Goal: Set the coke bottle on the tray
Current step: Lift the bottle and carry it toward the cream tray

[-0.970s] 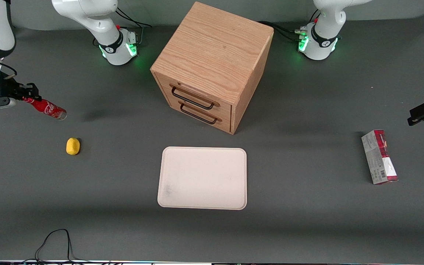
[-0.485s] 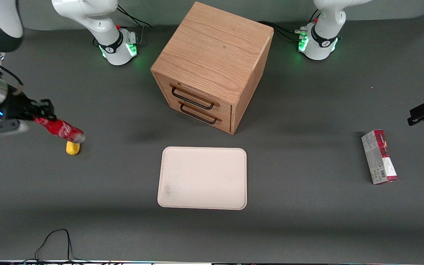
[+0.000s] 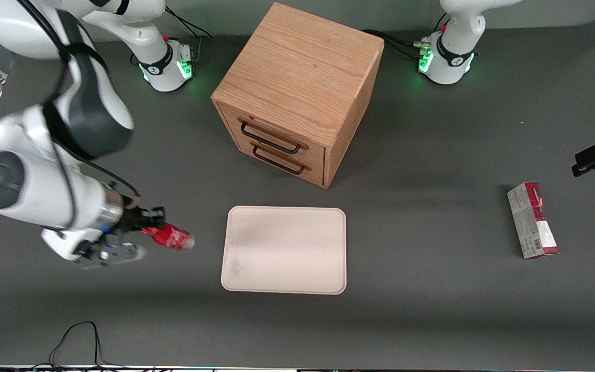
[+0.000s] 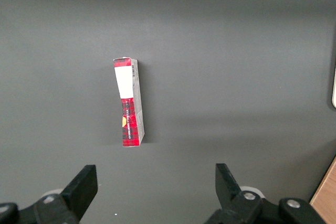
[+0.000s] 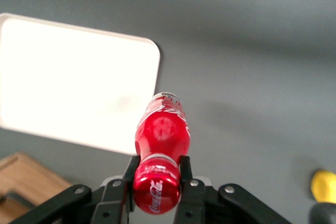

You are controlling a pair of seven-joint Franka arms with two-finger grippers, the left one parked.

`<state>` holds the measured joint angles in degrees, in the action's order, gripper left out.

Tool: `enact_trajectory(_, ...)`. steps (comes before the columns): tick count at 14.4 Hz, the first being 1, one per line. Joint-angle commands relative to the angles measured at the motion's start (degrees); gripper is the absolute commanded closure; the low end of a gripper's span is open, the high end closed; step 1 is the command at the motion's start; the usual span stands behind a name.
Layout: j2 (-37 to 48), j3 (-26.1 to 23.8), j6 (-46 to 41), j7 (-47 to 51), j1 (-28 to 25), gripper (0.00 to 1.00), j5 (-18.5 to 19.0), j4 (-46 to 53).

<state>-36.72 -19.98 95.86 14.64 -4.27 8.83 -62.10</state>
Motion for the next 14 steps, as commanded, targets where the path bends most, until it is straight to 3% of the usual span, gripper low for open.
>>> enact_trajectory(1,-6.3,-4.8,3.4,6.2,-0.9,1.0,5.0,4.3)
enact_trajectory(4,-10.0,-5.0,7.9,7.8,-2.7,1.0,9.2,3.8)
enact_trajectory(8,-13.6,-5.0,12.2,8.1,-2.9,0.95,11.4,3.7)
enact_trajectory(14,-16.3,-5.0,16.4,9.8,-3.1,0.91,11.9,3.6)
